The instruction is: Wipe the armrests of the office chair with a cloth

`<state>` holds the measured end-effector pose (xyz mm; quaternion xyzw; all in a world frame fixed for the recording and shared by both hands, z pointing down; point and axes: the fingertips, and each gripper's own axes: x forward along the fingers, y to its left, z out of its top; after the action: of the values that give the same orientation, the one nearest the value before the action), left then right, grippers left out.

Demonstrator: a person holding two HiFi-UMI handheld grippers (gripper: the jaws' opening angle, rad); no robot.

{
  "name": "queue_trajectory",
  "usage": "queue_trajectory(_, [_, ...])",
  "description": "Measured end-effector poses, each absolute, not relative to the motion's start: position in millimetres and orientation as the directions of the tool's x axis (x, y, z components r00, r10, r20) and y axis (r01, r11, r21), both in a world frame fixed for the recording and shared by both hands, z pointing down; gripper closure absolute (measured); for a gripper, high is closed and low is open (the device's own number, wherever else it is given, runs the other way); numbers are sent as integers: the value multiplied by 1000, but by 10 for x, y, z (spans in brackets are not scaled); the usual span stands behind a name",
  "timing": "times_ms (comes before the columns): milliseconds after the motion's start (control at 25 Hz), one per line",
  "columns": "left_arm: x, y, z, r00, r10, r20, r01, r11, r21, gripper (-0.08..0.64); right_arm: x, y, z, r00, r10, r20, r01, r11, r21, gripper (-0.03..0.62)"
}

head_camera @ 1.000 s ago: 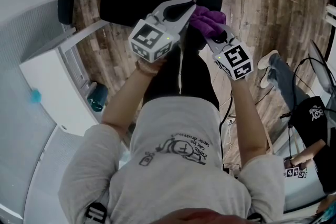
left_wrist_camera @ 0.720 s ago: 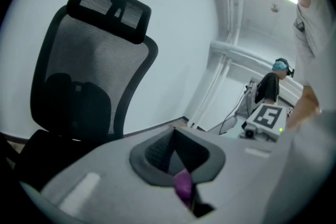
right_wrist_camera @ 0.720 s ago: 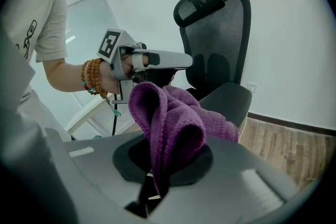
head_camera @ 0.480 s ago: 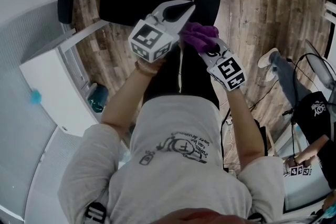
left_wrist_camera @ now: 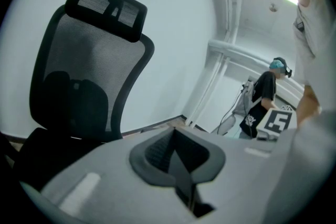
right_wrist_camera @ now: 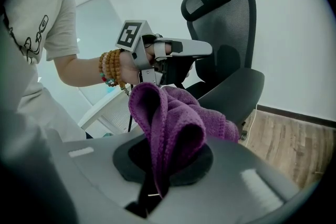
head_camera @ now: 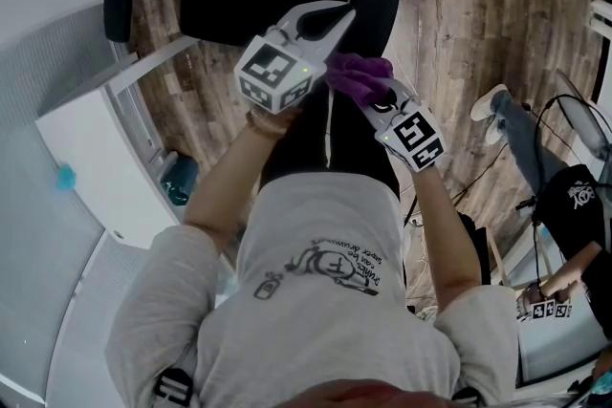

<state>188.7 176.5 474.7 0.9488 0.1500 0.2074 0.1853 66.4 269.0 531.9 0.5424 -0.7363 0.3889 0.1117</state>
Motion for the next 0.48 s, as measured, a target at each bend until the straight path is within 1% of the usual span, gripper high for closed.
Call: queue_trajectory(480, [1886,1688,4772,868,359,343,203,-887,415,560,851,2586,5322,-381,-707,595,-895,121,-430,565])
